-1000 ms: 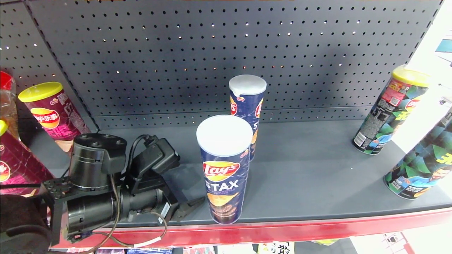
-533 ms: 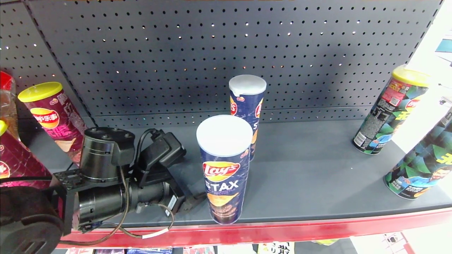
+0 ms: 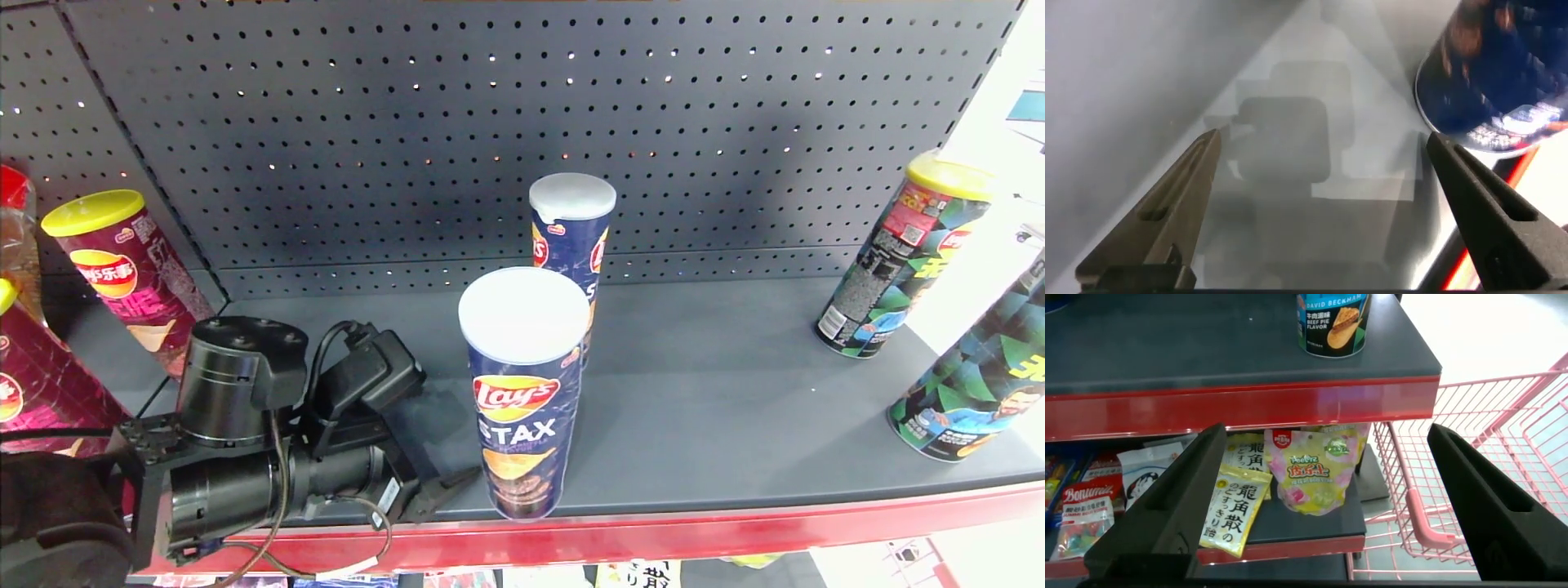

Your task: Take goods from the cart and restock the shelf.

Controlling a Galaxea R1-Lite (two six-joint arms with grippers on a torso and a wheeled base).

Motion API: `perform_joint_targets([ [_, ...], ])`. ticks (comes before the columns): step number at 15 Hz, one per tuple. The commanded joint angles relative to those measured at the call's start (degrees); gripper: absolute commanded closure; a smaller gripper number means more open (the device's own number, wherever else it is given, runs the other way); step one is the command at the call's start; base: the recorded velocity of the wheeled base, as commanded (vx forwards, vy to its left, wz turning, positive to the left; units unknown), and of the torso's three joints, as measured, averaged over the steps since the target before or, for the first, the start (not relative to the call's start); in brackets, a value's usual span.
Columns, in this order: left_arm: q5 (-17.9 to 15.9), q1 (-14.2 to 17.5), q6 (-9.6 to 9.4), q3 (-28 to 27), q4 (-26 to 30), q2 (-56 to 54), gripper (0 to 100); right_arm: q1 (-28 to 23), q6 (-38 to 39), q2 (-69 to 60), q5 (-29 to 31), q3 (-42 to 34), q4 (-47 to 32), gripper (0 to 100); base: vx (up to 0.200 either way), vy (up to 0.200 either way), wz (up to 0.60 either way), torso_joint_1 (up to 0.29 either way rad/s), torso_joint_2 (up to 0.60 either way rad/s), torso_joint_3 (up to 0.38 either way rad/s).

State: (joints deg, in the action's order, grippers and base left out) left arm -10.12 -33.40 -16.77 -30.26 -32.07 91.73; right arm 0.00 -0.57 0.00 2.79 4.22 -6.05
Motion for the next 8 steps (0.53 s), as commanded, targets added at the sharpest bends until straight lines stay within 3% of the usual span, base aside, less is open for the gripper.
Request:
perform_joint_targets([
  [1, -0.3, -0.3, -0.01, 0.3, 0.0, -0.9, 0, 0.0, 0.0, 0.1, 0.0, 0.0, 0.0, 0, 0.000, 0.000, 0.00, 0.000, 0.00, 0.000],
  [8, -0.9, -1.0, -0.01, -0.2, 0.0, -0.9, 0, 0.0, 0.0, 0.1, 0.1, 0.0, 0.0, 0, 0.000, 0.000, 0.00, 0.000, 0.00, 0.000],
])
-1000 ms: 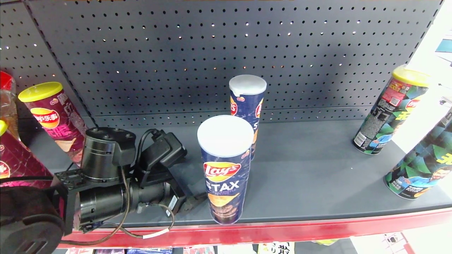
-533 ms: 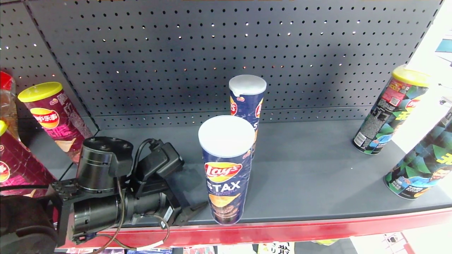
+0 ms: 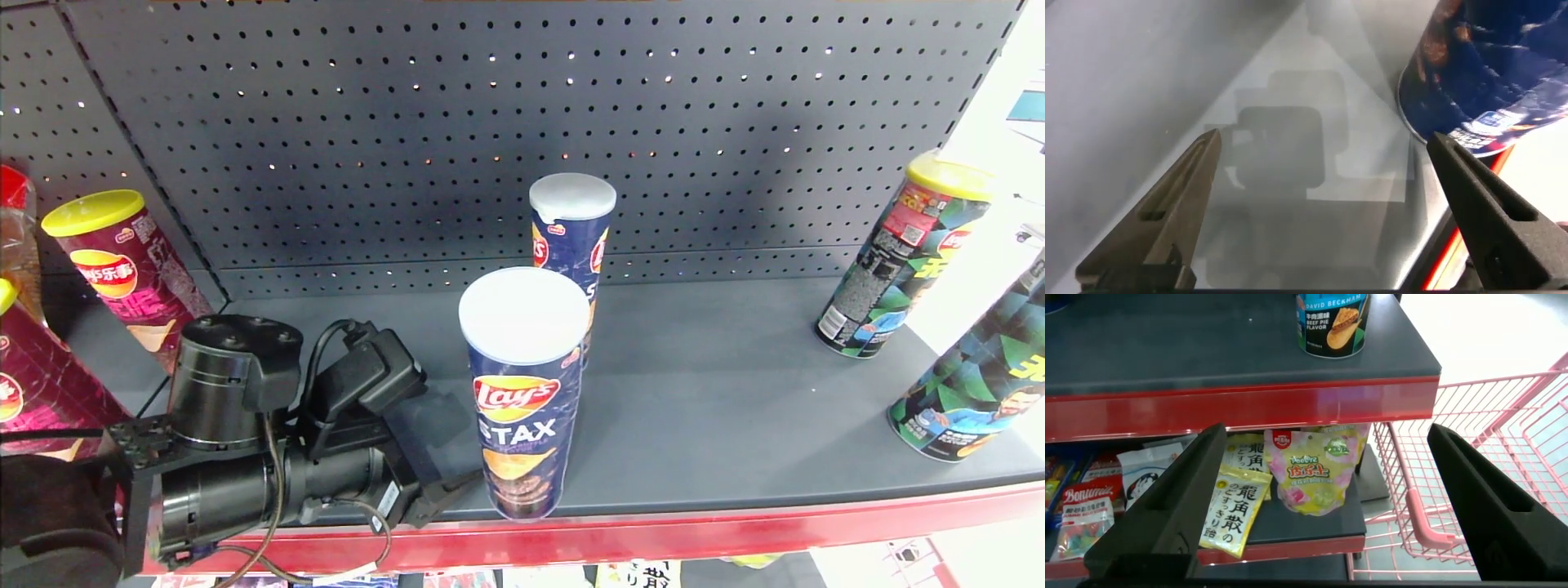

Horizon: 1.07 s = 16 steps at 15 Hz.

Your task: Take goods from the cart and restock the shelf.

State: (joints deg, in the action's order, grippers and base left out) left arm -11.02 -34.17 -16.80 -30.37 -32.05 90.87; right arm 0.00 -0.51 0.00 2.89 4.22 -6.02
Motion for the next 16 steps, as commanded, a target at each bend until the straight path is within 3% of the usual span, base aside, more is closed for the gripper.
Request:
perform_joint_targets([
  [1, -0.1, -0.4, 0.01, 0.0, 0.0, 0.1, 0, 0.0, 0.0, 0.1, 0.0, 0.0, 0.0, 0, 0.000, 0.000, 0.00, 0.000, 0.00, 0.000],
  [16, 0.0, -0.4, 0.01, -1.6, 0.0, 2.3, 0, 0.0, 0.0, 0.1, 0.2, 0.0, 0.0, 0, 0.000, 0.000, 0.00, 0.000, 0.00, 0.000],
])
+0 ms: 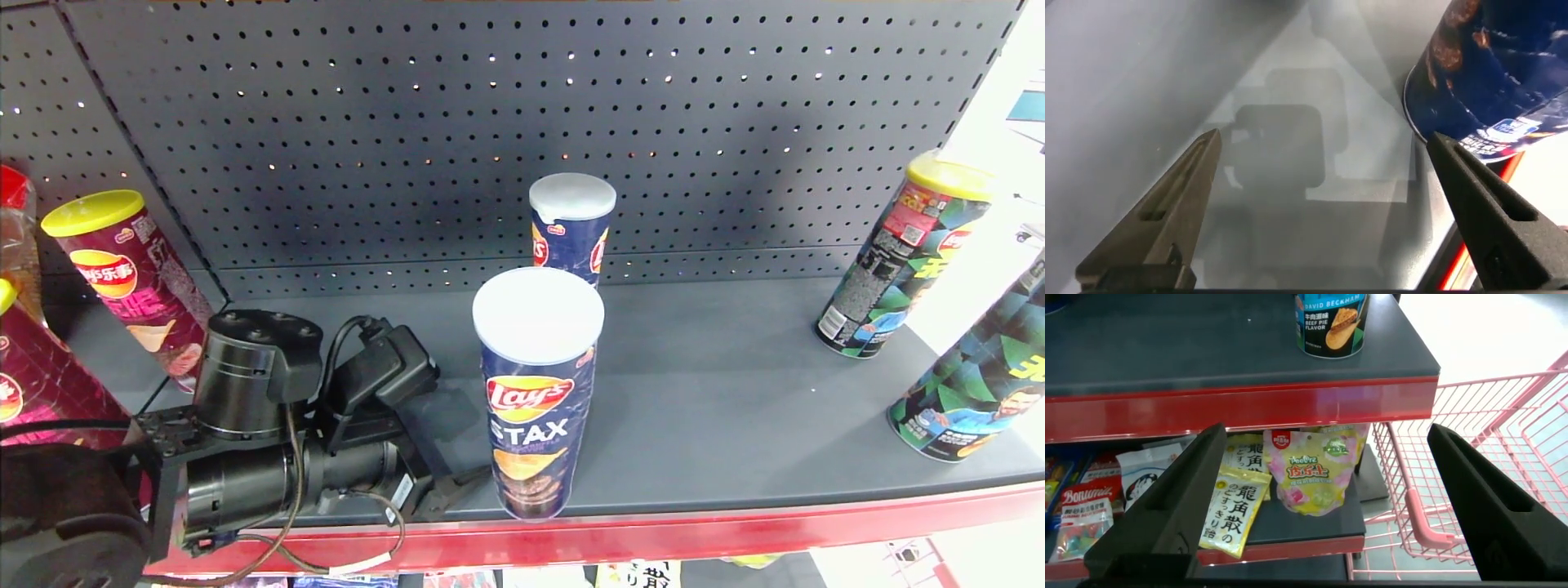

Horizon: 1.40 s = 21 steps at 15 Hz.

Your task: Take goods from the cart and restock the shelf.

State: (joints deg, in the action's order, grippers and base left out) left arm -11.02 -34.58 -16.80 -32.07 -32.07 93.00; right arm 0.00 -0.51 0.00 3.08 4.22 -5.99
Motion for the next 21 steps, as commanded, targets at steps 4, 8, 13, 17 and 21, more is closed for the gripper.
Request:
perform_joint_targets([
  [4, 0.1, 0.9, 0.01, 1.8, 0.0, -1.2, 0, 0.0, 0.0, 0.1, 0.1, 0.0, 0.0, 0, 0.000, 0.000, 0.00, 0.000, 0.00, 0.000],
  [8, 0.0, 1.1, 0.10, 3.0, 0.0, -3.3, 0, 0.0, -0.2, 0.1, 0.1, 0.0, 0.0, 0, 0.000, 0.000, 0.00, 0.000, 0.00, 0.000],
  [13, -0.1, 1.4, 0.10, 4.5, 0.0, -5.1, 0, 0.0, -0.4, 0.2, 0.3, 0.0, 0.0, 0, 0.000, 0.000, 0.00, 0.000, 0.00, 0.000],
  [17, -0.2, 1.1, 0.01, 4.5, 0.0, -5.4, 0, 0.0, -0.3, 0.1, 1.3, 0.0, 0.0, 0, 0.000, 0.000, 0.00, 0.000, 0.00, 0.000],
  [21, -0.8, 0.0, 0.01, 3.9, 0.0, -4.9, 0, 0.0, -0.4, 0.1, 1.3, 0.0, 0.0, 0, 0.000, 0.000, 0.00, 0.000, 0.00, 0.000],
])
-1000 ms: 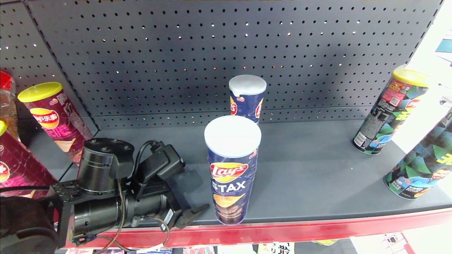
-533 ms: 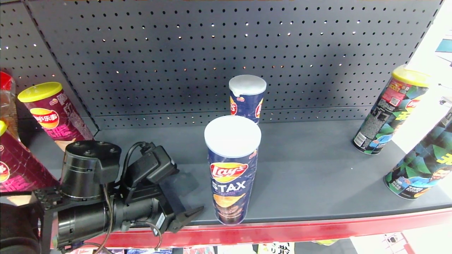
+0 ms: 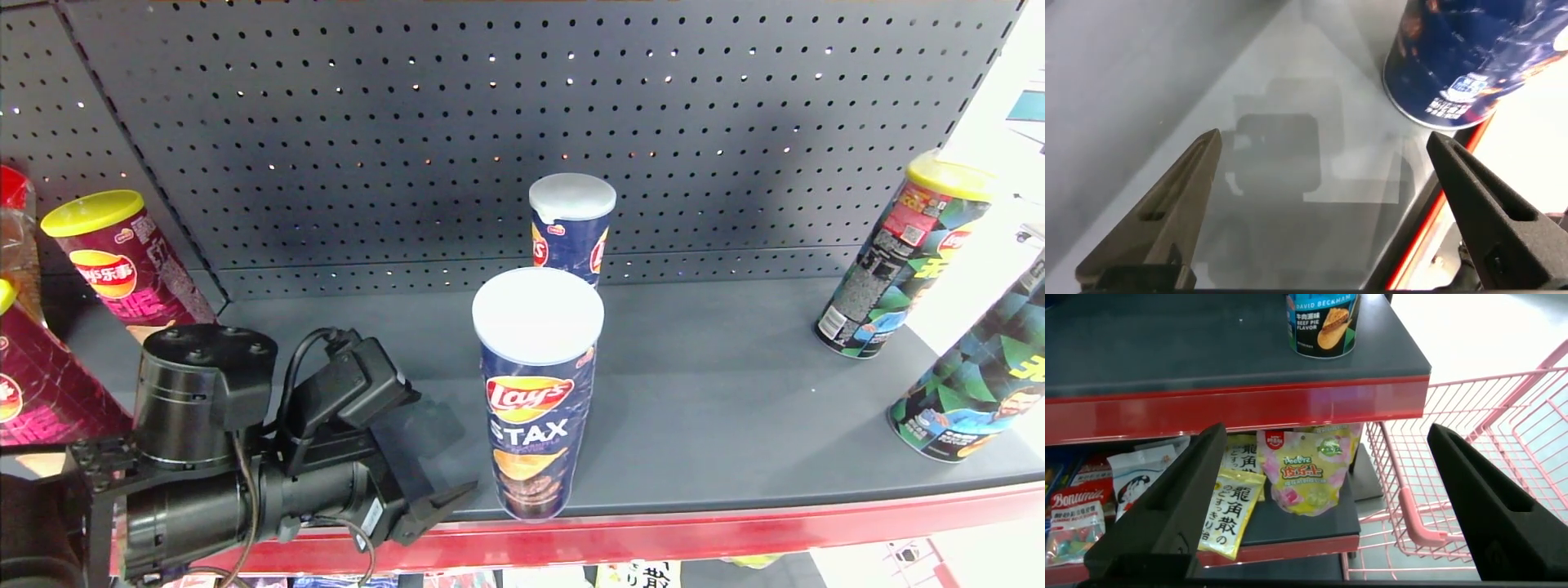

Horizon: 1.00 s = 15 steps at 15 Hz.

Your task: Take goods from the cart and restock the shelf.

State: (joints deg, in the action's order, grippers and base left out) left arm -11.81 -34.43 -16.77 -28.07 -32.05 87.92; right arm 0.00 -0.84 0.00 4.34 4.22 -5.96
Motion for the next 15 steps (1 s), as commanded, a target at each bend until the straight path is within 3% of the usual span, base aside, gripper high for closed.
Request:
perform_joint_targets([
  [1, -0.1, -0.1, -0.01, -0.2, 0.0, 0.2, 0, 0.0, 0.1, 0.1, 0.0, 0.0, 0.0, 0, 0.000, 0.000, 0.00, 0.000, 0.00, 0.000],
  [6, -0.6, -0.1, -0.01, 0.6, 0.0, 0.3, 0, 0.0, 0.1, 0.1, 0.1, 0.0, 0.0, 0, 0.000, 0.000, 0.00, 0.000, 0.00, 0.000],
  [15, -0.7, -0.9, -0.10, -2.9, 0.0, 3.5, 0, 0.0, 0.1, 0.1, 0.1, 0.0, 0.0, 0, 0.000, 0.000, 0.00, 0.000, 0.00, 0.000],
])
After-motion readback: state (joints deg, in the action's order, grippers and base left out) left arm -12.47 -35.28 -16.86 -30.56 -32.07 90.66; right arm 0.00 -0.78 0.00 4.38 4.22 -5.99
